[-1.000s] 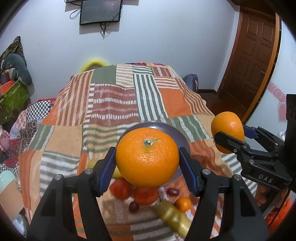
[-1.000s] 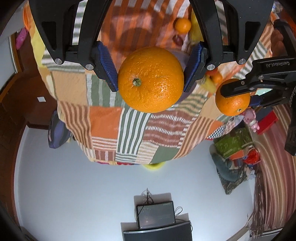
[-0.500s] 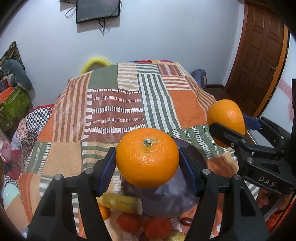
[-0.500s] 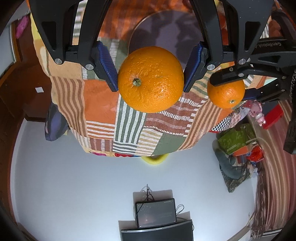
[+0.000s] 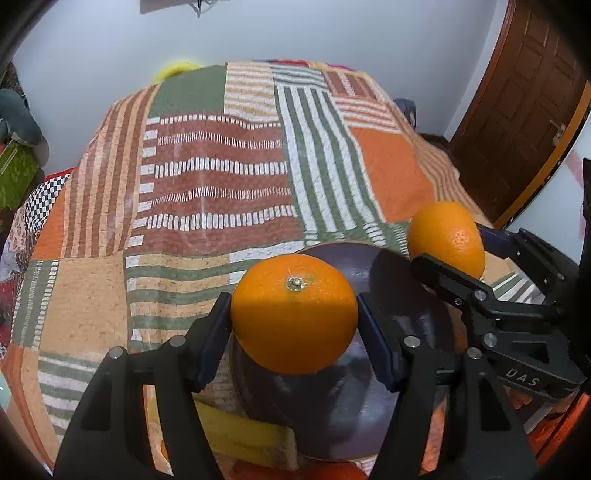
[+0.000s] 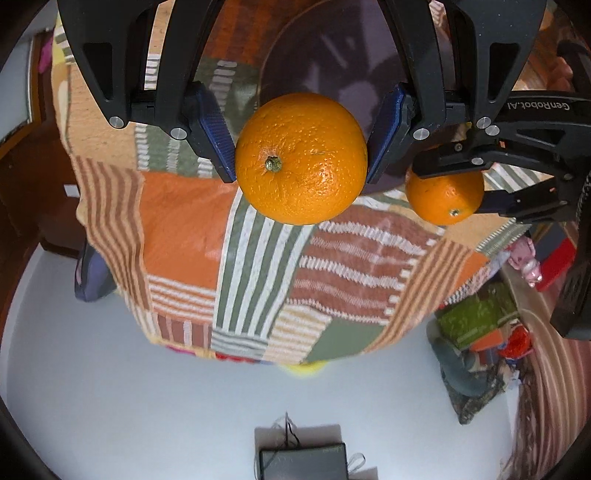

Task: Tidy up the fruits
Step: 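Carry the oranges onto the purple plate and open both tools, then withdraw both tools from the plate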

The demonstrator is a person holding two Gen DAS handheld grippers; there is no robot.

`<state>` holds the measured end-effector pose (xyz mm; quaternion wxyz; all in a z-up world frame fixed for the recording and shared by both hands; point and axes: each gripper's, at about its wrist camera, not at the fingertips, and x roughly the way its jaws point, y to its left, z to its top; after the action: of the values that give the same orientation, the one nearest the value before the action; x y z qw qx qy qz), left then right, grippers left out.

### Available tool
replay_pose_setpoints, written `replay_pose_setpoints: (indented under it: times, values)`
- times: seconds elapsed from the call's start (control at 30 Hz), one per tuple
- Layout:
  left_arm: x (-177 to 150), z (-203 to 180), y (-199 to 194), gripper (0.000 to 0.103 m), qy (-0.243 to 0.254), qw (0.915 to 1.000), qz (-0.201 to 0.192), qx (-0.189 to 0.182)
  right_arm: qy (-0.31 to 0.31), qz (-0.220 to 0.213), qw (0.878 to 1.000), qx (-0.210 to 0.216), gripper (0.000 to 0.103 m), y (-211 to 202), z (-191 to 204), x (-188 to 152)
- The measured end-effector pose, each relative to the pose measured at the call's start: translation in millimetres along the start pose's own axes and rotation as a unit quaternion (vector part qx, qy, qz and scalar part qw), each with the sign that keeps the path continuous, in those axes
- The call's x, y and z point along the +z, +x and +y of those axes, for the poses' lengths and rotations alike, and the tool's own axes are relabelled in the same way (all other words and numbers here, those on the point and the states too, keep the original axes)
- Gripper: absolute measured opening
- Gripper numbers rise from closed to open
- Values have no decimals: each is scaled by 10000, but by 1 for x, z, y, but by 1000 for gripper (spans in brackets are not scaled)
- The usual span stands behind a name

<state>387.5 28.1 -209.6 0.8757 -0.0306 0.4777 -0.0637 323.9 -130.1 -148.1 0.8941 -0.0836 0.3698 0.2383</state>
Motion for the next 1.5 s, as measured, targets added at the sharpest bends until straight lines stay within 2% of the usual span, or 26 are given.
replay_pose_setpoints:
  times: [0.37, 0.43, 0.57, 0.67, 0.77, 0.9, 1.1, 1.23, 1.5]
  values:
    - [-3, 11, 43, 66, -27, 9988, 461, 159, -64, 500, 9986, 176, 66, 32, 0, -4]
    - [-5, 11, 45, 66, -9, 9989, 446, 133, 9, 582, 9977, 336, 67, 38, -4, -6]
    - [-4, 8, 50, 67, 16, 9980, 618, 124, -52, 651, 9974, 318, 66, 37, -2, -5]
    - [-5, 6, 47, 68, 23, 9982, 571, 202, -95, 708, 9968, 360, 68, 34, 0, -5]
    - [-6, 4, 35, 69, 114, 9986, 429, 275, -152, 608, 9976, 307, 74, 27, 5, -5]
    - [-12, 6, 4, 82, 104, 9992, 37, 393, -133, 423, 9988, 203, 76, 9, 7, -4]
    - [-26, 13, -42, 82, 135, 9979, -264, 581, -132, 174, 9997, 146, 76, -28, 15, -8]
    - [-47, 15, -73, 83, 178, 9970, -393, 641, -209, 58, 9997, 139, 76, -52, 25, -17]
    - [-103, 16, -105, 88, 96, 9969, -448, 644, -290, -77, 9995, 124, 76, -90, 50, -46]
